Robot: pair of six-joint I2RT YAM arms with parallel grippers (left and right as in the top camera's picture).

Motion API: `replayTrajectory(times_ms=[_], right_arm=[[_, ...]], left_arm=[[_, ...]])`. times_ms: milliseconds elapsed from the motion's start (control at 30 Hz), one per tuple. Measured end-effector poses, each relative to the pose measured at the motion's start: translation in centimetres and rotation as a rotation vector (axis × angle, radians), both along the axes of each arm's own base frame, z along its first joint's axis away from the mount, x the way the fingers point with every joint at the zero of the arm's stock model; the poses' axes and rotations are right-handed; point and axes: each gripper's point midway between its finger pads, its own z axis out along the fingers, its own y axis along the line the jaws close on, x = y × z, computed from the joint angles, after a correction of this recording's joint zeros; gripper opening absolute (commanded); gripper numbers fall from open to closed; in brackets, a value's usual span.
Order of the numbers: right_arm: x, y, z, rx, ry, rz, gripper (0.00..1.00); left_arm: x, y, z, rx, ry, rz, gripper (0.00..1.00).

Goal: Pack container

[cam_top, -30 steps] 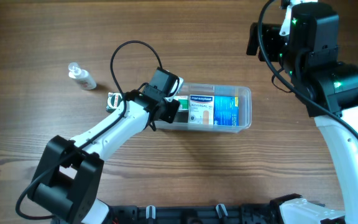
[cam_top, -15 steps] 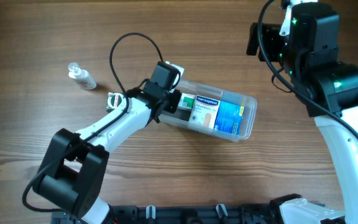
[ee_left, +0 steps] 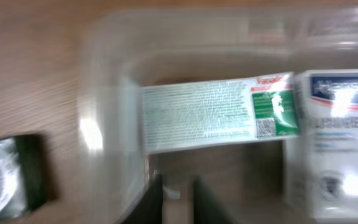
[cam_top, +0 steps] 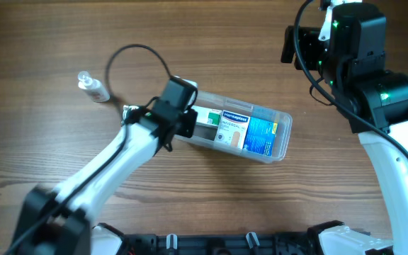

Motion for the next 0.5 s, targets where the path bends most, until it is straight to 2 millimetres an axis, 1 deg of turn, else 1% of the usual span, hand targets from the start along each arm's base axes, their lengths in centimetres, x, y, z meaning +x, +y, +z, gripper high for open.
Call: replayTrajectory(times_ms=[33,67,100,133,167,200,233,267,367,433,467,500], right_arm=[[0.0,0.0,0.0,0.000,0.000,0.000,1.00],[0.0,0.0,0.0,0.000,0.000,0.000,1.00],[0.0,0.0,0.0,0.000,0.000,0.000,1.00],[0.0,0.0,0.0,0.000,0.000,0.000,1.00],[0.0,0.0,0.0,0.000,0.000,0.000,1.00],[0.0,0.0,0.0,0.000,0.000,0.000,1.00],[0.0,0.0,0.0,0.000,0.000,0.000,1.00],[0.0,0.0,0.0,0.000,0.000,0.000,1.00],[0.0,0.0,0.0,0.000,0.000,0.000,1.00],[0.0,0.0,0.0,0.000,0.000,0.000,1.00],[0.0,0.0,0.0,0.000,0.000,0.000,1.00],[0.0,0.0,0.0,0.000,0.000,0.000,1.00]], left_arm=[[0.0,0.1,1.2,-0.015,-0.029,0.009,0.30],[0.0,0.2,2.8,-0.037,-0.069,0.020,0.24],[0.0,0.3,3.9,-0.052,-0.097,0.025,0.23],[0.0,0.4,5.1,-0.070,-0.129,0.026,0.34],[-0.1,0.5,6.3,-0.088,-0.157,0.033,0.56],[-0.3,0.6,7.4,-0.101,-0.186,0.032,0.80],[-0.3,0.7,7.6,-0.107,-0.191,0.039,1.00],[-0.5,0.9,9.2,-0.127,-0.231,0.039,1.00],[-1.1,1.3,11.9,-0.161,-0.306,0.034,1.00],[-1.5,2.1,13.9,-0.171,-0.364,0.042,1.00],[-1.4,3.6,14.9,-0.161,-0.399,0.094,1.00],[-1.3,4.9,14.9,-0.149,-0.398,0.148,1.00]])
